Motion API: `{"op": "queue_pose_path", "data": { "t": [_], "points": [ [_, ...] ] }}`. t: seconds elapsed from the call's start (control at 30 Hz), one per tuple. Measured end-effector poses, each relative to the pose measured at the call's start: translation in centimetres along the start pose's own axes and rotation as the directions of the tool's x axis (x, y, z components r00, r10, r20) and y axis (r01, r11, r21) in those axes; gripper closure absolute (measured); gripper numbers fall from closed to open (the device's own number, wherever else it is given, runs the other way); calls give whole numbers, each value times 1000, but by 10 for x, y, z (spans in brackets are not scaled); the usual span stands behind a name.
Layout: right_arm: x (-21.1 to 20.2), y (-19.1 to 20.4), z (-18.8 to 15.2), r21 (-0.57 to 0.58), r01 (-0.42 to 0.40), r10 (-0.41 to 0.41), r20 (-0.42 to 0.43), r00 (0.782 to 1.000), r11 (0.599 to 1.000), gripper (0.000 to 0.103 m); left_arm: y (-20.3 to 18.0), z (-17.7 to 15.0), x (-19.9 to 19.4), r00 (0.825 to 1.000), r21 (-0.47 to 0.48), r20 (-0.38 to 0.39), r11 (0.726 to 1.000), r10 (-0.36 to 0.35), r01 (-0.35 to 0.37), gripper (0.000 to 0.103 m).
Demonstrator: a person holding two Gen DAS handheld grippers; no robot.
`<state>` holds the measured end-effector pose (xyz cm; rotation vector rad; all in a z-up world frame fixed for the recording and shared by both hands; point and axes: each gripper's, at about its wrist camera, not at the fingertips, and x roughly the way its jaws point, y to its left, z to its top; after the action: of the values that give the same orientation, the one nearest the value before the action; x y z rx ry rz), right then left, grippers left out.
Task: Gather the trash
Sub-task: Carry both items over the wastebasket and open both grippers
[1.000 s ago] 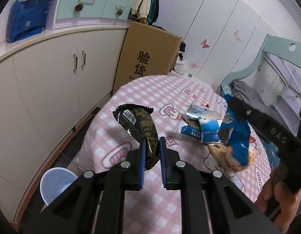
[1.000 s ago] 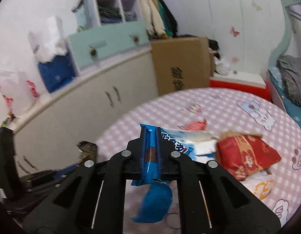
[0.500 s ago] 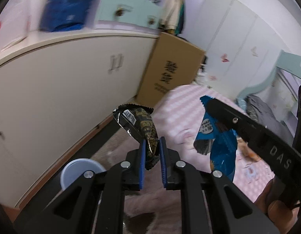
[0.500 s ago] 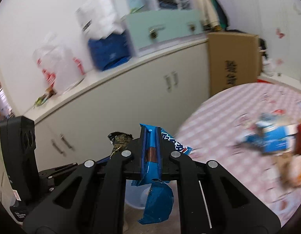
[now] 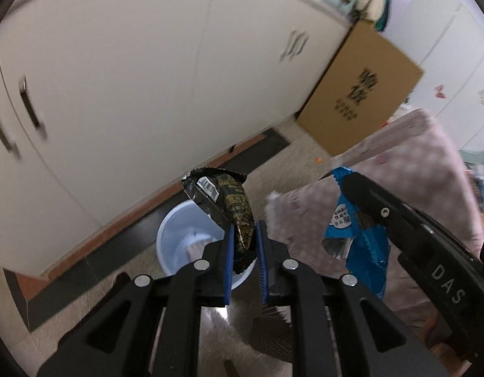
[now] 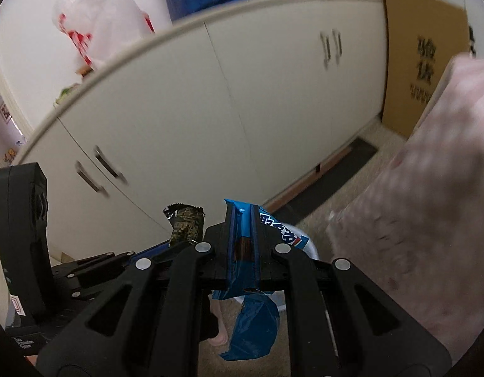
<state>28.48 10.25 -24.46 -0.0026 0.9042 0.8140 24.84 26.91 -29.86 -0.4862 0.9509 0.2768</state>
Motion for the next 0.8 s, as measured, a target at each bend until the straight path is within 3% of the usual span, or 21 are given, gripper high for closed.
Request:
{"op": "queue_pose_path", "data": {
  "t": [0.27,0.53,0.63,0.73,0.8],
  "points": [
    [84,-13,-22,79,-6,15,-105,994,997,90,40,-6,66,995,-60,-101,998,8,-14,90],
    [132,-27,-38,120,4,18,-186,982,993,83,62,-22,114,985,-84,-174,996,-9,-6,90],
    [144,-28,-43,129,9,19,-214,977,992,78,67,-23,123,982,-97,-190,995,-11,-7,90],
    [151,-26,-47,127,15,15,-235,972,992,62,67,-22,131,979,-102,-201,995,-14,-7,90],
    [152,-27,-50,128,25,5,-233,972,991,59,68,-23,135,978,-104,-207,995,-13,-9,90]
  ]
}}
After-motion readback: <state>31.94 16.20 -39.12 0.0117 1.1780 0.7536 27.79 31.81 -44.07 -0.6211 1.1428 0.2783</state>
